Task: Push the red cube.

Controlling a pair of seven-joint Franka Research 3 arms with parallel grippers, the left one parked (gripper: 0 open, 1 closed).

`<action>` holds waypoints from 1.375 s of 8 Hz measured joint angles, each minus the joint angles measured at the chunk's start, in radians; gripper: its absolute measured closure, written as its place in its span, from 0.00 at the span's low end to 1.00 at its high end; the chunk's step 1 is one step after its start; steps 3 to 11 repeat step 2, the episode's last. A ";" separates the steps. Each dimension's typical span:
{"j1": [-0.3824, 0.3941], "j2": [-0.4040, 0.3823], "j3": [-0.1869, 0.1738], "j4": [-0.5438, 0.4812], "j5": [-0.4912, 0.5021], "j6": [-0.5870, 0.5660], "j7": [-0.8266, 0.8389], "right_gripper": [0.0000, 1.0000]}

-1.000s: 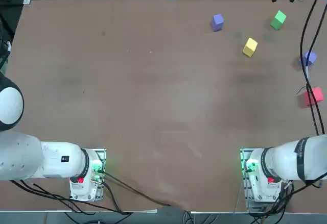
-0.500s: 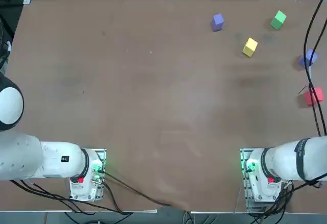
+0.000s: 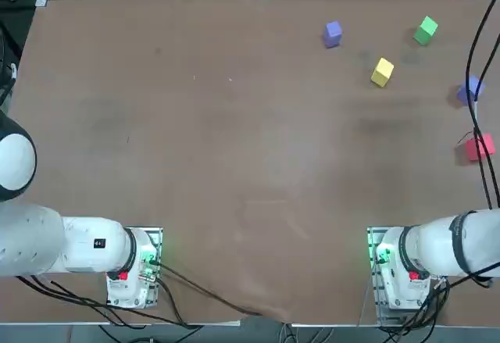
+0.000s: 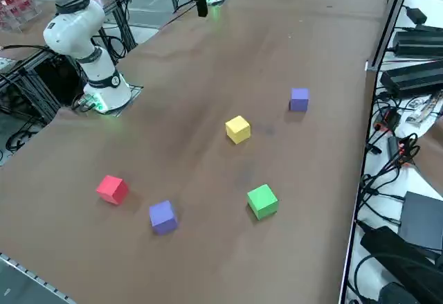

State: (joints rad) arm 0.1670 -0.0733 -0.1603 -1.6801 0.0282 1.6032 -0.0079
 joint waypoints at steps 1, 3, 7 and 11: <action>0.005 0.000 0.000 0.002 -0.008 -0.006 0.000 0.00; 0.011 0.000 0.000 0.004 -0.021 -0.014 0.000 0.00; 0.011 0.000 0.000 0.004 -0.021 -0.014 0.000 0.00; 0.011 0.000 0.000 0.004 -0.021 -0.014 0.000 0.00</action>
